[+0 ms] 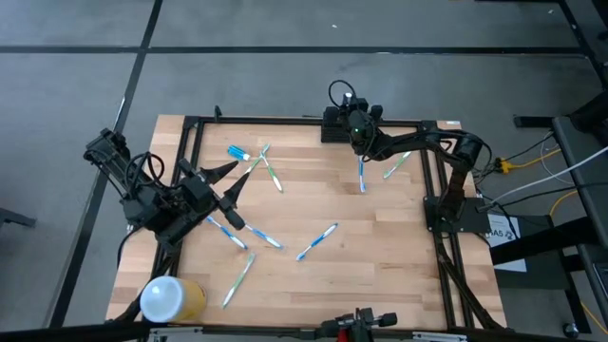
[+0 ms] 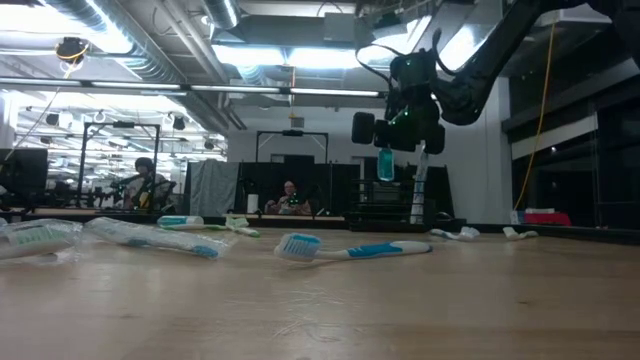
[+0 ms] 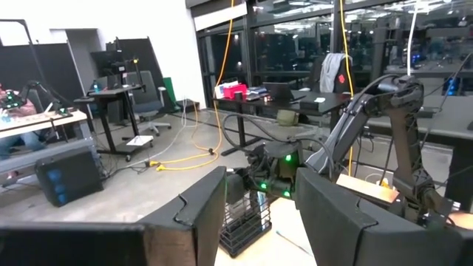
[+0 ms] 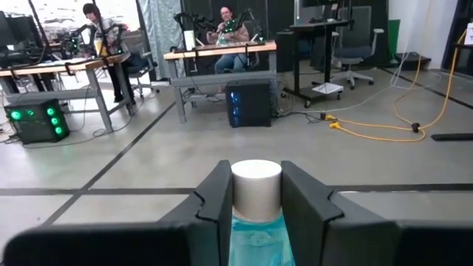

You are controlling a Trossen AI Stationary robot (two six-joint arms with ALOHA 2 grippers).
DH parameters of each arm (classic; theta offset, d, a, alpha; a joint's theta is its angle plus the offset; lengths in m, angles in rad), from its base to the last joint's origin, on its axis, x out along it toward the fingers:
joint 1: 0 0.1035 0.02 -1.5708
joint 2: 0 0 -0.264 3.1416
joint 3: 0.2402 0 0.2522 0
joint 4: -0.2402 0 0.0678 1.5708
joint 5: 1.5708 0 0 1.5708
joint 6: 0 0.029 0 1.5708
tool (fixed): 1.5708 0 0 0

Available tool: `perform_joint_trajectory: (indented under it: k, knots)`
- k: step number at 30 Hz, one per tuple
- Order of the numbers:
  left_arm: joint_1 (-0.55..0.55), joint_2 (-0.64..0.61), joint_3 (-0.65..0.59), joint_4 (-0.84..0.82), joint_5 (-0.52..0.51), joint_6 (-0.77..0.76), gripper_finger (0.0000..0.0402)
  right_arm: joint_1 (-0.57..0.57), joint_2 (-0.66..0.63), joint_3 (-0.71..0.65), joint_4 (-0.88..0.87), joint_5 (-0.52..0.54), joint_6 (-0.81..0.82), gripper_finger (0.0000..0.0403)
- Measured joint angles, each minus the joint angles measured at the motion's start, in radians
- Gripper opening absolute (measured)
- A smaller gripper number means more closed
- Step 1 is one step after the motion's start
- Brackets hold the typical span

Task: Pick & Place toothbrushing station
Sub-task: Put the blue mouthwash into the black organizer

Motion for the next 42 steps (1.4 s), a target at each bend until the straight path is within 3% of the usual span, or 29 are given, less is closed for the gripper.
perform_joint_trajectory:
  k: [14, 22, 42]
  knots:
    - [0.000, 0.000, 0.000, -0.004, 0.000, 0.000, 0.0159, 0.002, 0.001, -0.041, 0.008, 0.018, 0.035, 0.0088]
    - [0.000, 0.000, 0.000, -0.011, 0.003, 0.007, 0.0159, 0.005, 0.001, -0.115, 0.166, 0.020, 0.025, 0.0088]
    - [0.002, 0.000, 0.000, -0.025, 0.017, 0.008, 0.0159, 0.012, 0.075, -0.072, 0.282, -0.006, -0.059, 0.0088]
